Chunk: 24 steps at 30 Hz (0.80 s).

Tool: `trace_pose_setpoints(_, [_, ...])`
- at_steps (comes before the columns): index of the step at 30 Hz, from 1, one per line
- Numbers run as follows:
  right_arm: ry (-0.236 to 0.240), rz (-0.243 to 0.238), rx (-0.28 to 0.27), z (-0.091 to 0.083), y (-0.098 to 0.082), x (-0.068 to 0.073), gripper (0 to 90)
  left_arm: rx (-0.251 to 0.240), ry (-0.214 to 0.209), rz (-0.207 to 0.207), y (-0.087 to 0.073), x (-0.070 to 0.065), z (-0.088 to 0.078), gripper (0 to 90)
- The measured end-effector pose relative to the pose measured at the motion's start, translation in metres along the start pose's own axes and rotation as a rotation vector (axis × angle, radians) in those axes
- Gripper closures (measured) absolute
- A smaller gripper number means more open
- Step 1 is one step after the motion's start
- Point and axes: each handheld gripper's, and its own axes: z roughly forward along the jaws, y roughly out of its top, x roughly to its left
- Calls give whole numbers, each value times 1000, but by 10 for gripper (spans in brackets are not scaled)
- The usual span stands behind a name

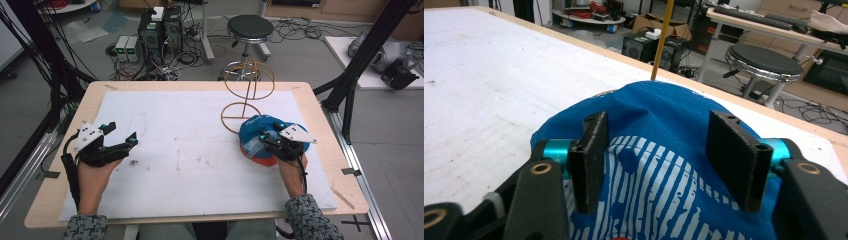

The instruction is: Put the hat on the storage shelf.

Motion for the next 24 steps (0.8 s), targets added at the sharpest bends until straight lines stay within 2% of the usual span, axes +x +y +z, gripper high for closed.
trace_pose_setpoints(15, [9,-51,17,4,7,0,541,-2,3,-2,0,2,-1,199])
trace_pose_setpoints(24, [18,-73,40,6,10,1,690,-3,6,-3,0,2,-2,200])
